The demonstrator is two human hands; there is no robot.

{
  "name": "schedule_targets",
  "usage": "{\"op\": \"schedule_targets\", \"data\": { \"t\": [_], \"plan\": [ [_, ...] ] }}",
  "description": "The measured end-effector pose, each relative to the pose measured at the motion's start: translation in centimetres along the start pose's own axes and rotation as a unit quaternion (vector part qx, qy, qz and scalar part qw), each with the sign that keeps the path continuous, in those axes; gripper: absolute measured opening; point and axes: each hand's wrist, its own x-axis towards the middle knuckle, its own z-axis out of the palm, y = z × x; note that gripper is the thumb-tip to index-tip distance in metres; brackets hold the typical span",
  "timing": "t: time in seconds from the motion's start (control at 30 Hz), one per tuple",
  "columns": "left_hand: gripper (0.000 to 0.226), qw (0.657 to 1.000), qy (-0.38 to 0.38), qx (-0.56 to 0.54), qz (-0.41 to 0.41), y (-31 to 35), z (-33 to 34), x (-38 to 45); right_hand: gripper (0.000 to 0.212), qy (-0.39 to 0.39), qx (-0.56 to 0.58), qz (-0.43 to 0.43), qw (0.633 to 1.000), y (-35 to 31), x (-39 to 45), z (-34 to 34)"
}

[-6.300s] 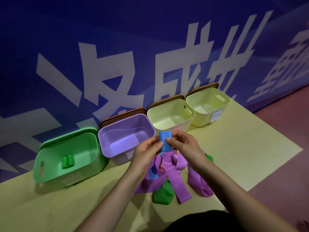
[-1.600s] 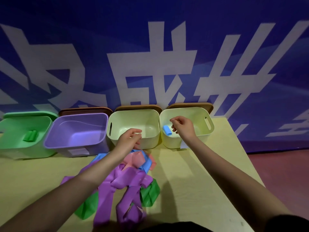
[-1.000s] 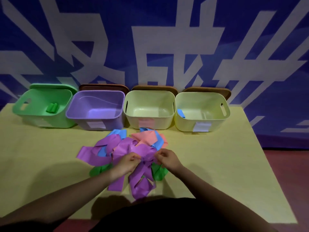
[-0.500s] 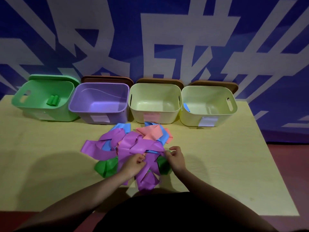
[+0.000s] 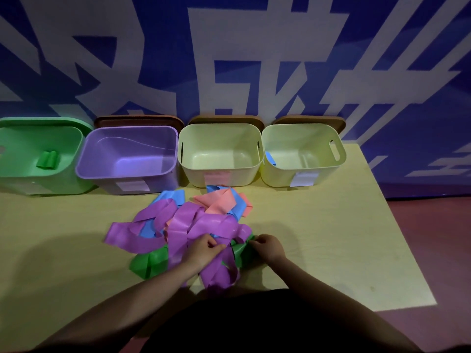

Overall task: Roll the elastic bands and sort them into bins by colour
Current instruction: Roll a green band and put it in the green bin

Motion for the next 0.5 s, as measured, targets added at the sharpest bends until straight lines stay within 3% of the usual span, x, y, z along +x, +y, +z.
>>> {"op": "schedule_targets", "data": {
  "t": [0.07, 0.17, 0.27, 0.37, 0.5],
  "plan": [
    [0.029, 1.0, -0.007, 0.012, -0.006, -0.2, -0.1, 0.3, 0.025, -0.007, -0.017, -0.004, 1.0, 0.1, 0.1, 0.2],
    [0.031, 1.0, 0.012, 0.025, -0.011, -0.2, 0.0, 0.5, 0.014, 0.0, 0.028, -0.01, 1.0, 0.2, 0.0, 0.5],
    [0.026, 0.997, 0.063, -0.032, -0.027, 0.1, -0.1, 0.4, 0.04, 0.001, 0.061, -0.012, 0.998, -0.1, -0.3, 0.5],
    [0.025, 0.993, 0.06, -0.094, -0.035, 0.2, -0.5, 0.9, 0.039, -0.006, 0.016, -0.04, 0.999, 0.2, -0.3, 0.5],
    [0.035, 0.997, 0.001, -0.072, -0.037, -0.1, -0.9, 1.2, 0.033, 0.001, -0.089, -0.095, 0.991, 0.5, -0.4, 0.1]
  ]
}}
